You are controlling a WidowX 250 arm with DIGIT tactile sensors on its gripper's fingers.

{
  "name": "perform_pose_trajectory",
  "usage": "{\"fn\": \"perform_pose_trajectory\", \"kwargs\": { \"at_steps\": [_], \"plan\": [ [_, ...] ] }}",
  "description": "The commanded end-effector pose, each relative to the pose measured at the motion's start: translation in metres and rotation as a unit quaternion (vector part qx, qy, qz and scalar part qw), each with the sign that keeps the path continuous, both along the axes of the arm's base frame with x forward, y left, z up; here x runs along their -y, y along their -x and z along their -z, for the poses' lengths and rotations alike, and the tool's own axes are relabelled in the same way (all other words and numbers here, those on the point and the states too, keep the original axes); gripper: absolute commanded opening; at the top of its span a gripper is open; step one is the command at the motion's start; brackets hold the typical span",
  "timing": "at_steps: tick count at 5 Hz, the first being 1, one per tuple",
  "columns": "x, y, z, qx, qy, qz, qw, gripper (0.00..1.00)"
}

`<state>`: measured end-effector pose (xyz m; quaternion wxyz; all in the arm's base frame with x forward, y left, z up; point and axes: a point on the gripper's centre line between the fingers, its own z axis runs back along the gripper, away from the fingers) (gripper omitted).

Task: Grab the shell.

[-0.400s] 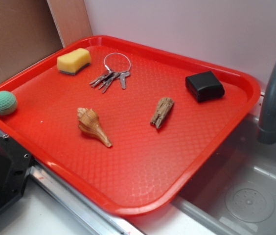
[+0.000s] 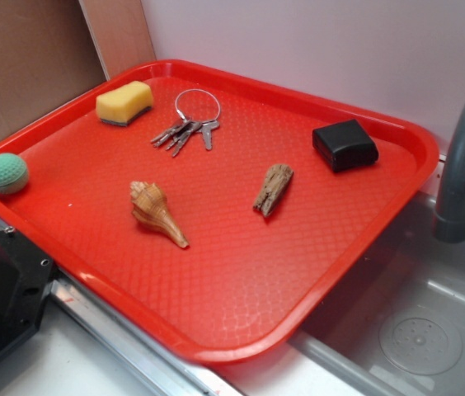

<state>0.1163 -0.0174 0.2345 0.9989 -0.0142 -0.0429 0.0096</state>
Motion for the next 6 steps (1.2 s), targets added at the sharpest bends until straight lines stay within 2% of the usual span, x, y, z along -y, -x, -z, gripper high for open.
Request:
{"fn": "perform_pose_trajectory", "kwargs": {
  "at_steps": [1, 2, 3, 4, 5, 6],
  "plan": [
    [-0.005, -0.026, 0.002, -0.004, -0.013, -0.012, 1.000, 1.00],
    [-0.005, -0.026, 0.002, -0.004, -0.013, -0.012, 1.000, 1.00],
    [-0.002, -0.060, 0.030, -0.036, -0.053, 0.052, 0.997, 1.00],
    [-0.005, -0.108, 0.065, -0.072, -0.072, 0.119, 0.988, 1.00],
    [0.003, -0.138, 0.104, -0.164, -0.076, 0.246, 0.952, 1.00],
    [0.032, -0.119, 0.126, -0.178, -0.064, 0.369, 0.910, 1.00]
  ]
}}
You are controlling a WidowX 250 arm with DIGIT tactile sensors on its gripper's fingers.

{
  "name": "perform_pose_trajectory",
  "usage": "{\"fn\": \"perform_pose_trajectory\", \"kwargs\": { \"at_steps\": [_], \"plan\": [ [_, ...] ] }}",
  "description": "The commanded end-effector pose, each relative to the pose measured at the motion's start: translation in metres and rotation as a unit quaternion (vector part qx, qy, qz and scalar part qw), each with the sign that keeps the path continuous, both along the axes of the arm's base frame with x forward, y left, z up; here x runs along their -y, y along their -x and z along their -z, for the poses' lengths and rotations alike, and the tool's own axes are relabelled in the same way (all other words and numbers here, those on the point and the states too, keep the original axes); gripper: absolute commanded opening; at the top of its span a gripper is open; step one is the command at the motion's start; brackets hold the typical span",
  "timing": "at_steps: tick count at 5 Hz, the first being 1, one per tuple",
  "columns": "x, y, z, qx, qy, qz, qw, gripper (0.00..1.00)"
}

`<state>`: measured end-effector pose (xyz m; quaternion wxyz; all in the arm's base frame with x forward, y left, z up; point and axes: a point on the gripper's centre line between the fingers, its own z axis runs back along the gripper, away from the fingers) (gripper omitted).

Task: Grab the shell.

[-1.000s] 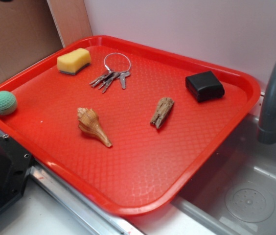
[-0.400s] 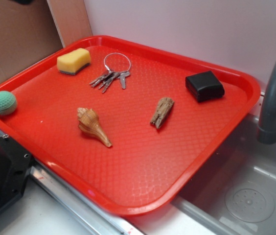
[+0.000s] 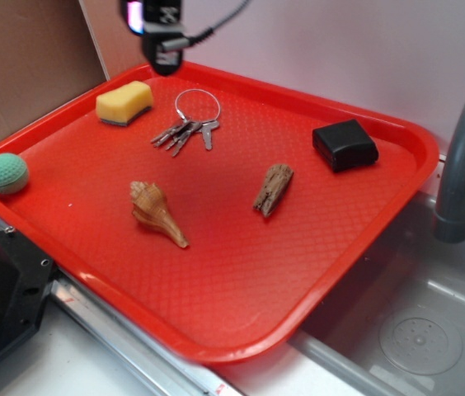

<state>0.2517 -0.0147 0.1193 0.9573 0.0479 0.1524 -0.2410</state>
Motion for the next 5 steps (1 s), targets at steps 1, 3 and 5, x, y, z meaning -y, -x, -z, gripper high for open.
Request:
{"fn": "perform_pose_trajectory", "kwargs": {
  "at_steps": [1, 3, 5],
  "plan": [
    [0.063, 0.040, 0.021, -0.026, 0.031, 0.243, 0.969, 1.00],
    [0.058, 0.074, 0.026, 0.006, 0.032, 0.468, 0.883, 1.00],
    [0.038, 0.079, 0.011, 0.094, 0.067, 0.387, 0.915, 1.00]
  ]
}}
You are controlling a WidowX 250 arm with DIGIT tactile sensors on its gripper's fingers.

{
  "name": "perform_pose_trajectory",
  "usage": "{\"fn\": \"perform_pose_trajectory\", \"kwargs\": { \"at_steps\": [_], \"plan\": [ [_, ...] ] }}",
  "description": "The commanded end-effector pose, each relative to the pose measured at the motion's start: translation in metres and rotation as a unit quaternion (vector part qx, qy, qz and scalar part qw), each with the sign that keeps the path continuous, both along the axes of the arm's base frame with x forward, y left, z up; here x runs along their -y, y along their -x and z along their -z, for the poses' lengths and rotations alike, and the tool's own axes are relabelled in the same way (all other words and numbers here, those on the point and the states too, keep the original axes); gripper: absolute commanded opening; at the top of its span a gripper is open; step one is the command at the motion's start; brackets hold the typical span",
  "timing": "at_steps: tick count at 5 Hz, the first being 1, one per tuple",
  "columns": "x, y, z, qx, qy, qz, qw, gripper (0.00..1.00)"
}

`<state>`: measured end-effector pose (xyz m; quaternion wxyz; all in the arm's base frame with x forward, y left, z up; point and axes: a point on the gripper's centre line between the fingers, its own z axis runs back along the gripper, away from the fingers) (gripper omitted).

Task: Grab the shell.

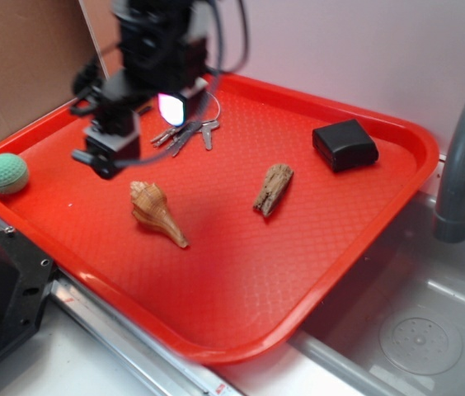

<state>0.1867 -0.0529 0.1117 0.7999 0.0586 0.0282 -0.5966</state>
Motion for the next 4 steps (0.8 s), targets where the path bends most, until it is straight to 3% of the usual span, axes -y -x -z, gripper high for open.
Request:
{"fn": "perform_pose_trajectory", "kwargs": {
  "at_steps": [1, 2, 3, 4],
  "plan": [
    [-0.001, 0.014, 0.004, 0.013, 0.006, 0.001, 1.000, 1.00],
    [-0.001, 0.014, 0.004, 0.013, 0.006, 0.001, 1.000, 1.00],
    [0.012, 0.013, 0.051, -0.040, -0.016, 0.058, 0.997, 1.00],
    [0.020, 0.025, 0.073, -0.070, -0.018, 0.085, 0.994, 1.00]
  ]
}}
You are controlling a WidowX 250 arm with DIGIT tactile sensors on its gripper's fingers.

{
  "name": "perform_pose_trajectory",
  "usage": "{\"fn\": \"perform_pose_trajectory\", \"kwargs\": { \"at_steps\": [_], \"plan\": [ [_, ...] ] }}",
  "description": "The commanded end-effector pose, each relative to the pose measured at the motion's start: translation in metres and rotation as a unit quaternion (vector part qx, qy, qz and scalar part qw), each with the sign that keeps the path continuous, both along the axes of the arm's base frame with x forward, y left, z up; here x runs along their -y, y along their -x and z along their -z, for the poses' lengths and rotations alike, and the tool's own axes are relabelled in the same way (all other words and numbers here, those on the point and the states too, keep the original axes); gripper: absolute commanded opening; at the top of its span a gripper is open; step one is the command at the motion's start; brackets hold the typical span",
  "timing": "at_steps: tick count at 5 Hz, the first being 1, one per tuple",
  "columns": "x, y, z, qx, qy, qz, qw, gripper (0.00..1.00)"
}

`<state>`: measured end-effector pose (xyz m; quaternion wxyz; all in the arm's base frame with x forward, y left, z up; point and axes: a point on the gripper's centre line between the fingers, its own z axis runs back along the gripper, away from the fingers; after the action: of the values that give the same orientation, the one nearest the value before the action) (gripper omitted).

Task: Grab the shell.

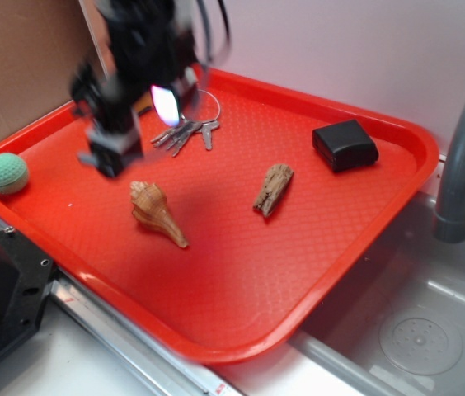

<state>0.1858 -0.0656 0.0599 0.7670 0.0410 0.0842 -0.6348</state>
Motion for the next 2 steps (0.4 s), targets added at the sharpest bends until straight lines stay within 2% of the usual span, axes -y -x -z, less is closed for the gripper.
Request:
{"fn": "perform_pose_trajectory", "kwargs": {
  "at_steps": [1, 2],
  "plan": [
    [0.0083, 0.0377, 0.0355, -0.042, 0.003, 0.053, 0.998, 1.00],
    [0.0003, 0.0472, 0.0412, -0.054, -0.005, 0.049, 0.997, 1.00]
  ]
}}
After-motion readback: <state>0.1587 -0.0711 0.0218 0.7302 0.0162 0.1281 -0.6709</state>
